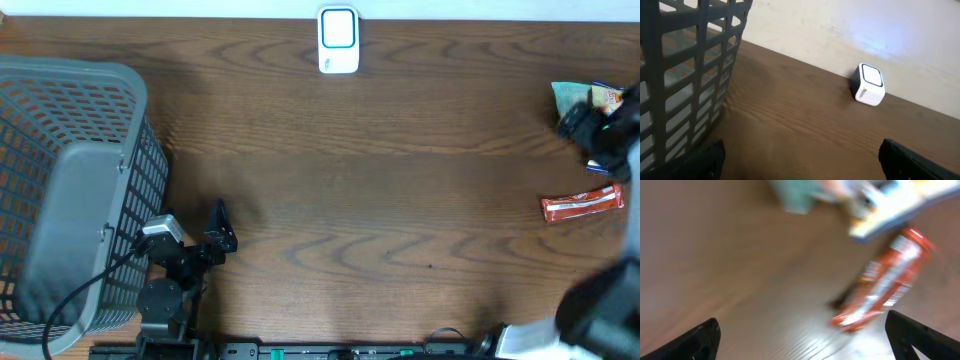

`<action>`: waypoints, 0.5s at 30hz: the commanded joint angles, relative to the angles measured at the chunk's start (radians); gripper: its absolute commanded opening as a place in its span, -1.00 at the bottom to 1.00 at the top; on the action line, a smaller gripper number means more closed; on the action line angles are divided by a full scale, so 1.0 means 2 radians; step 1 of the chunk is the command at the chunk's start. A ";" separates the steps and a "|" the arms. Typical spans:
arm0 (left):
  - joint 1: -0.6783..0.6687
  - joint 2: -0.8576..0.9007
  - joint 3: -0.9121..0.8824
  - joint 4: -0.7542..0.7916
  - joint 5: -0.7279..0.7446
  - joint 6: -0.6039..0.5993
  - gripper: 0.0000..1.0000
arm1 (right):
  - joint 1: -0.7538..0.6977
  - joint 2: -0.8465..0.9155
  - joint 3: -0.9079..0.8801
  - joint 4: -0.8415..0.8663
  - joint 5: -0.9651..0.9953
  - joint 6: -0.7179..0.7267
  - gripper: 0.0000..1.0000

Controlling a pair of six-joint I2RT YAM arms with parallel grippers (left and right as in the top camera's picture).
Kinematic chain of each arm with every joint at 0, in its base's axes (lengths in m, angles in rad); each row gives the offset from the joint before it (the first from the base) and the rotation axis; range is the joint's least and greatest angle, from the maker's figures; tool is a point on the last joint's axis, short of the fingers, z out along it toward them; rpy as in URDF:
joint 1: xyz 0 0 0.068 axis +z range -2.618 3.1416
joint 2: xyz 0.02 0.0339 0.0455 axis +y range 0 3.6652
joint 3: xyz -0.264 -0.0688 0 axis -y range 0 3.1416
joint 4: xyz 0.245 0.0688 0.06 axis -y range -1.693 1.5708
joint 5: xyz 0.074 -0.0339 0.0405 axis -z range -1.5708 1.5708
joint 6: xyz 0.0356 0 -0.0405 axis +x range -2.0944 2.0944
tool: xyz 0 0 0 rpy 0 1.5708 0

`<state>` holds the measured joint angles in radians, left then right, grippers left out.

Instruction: Scan the item barcode

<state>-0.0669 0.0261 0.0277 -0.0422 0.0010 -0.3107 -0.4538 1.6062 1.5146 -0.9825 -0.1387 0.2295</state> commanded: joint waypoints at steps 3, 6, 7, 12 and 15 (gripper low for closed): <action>0.002 -0.001 -0.012 -0.015 -0.005 -0.001 0.96 | 0.002 -0.137 0.012 -0.041 -0.136 -0.070 0.98; 0.002 -0.001 -0.012 -0.015 -0.005 -0.001 0.96 | 0.002 -0.201 0.012 -0.042 -0.136 -0.070 0.99; 0.002 -0.001 -0.012 -0.015 -0.005 -0.001 0.96 | 0.002 -0.219 0.012 -0.042 -0.136 -0.070 0.98; 0.002 -0.001 -0.012 -0.015 -0.005 -0.001 0.96 | 0.002 -0.293 0.012 -0.046 -0.135 -0.071 0.98; 0.002 -0.001 -0.012 -0.015 -0.005 -0.001 0.96 | 0.002 -0.332 0.012 -0.074 -0.125 -0.073 0.99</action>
<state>-0.0669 0.0261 0.0277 -0.0422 0.0013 -0.3107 -0.4522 0.9943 1.5391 -1.1065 -0.3882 0.1059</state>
